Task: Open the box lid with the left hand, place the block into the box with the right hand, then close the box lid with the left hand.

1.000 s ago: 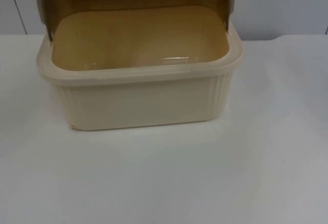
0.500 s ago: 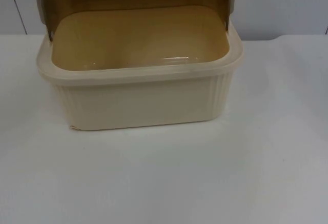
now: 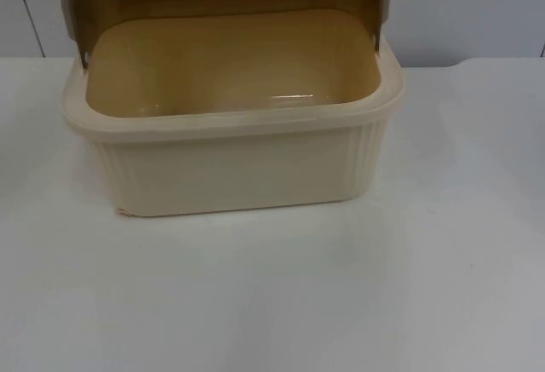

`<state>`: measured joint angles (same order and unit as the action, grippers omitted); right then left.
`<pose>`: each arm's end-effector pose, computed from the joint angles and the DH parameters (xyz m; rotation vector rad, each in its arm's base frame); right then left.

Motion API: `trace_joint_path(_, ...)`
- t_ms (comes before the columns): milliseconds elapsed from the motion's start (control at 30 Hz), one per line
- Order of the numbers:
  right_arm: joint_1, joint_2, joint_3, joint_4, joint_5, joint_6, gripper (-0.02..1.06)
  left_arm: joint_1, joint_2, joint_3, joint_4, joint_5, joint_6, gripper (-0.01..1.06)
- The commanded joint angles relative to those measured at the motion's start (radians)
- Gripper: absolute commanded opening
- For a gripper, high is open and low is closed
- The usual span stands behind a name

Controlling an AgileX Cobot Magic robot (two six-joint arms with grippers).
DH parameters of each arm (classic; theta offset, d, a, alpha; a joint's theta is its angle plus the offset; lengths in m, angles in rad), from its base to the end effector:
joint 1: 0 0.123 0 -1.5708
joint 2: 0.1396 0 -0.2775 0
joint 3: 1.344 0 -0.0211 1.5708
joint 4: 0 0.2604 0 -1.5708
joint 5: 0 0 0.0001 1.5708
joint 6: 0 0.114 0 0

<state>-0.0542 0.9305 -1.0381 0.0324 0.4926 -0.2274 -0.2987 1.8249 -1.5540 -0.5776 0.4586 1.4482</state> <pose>0.2269 -0.0106 0.4040 -0.1458 1.8657 -0.1604 0.4306 -0.1615 0.2921 1.3315 1.6617 0.1041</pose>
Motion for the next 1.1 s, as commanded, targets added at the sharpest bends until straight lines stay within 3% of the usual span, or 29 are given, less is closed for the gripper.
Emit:
trace_joint_path(0,-0.003,-0.004,-0.006,-0.001,-0.002,0.003,1.05,-0.001,0.021,-0.008,-0.034,-0.008,0.004,0.00)
trace_joint_path(733,-0.003,-0.005,-0.006,-0.001,-0.001,0.003,1.05,-0.002,0.039,-0.008,-0.037,0.087,0.002,0.00)
trace_joint_path(800,-0.003,-0.005,-0.006,-0.001,-0.001,0.003,1.05,-0.002,0.039,-0.008,-0.037,0.087,0.002,0.00)
trace_joint_path(900,-0.003,-0.005,-0.006,-0.001,-0.001,0.003,1.05,-0.002,0.039,-0.008,-0.037,-0.017,0.002,0.00)
trace_joint_path(1000,-0.003,-0.005,-0.006,-0.001,-0.001,0.003,1.05,-0.002,0.039,-0.008,-0.037,-0.024,0.002,0.00)
trace_joint_path(1067,-0.003,-0.010,-0.006,-0.001,-0.001,0.003,1.05,-0.002,0.039,-0.008,-0.033,0.022,0.002,0.00)
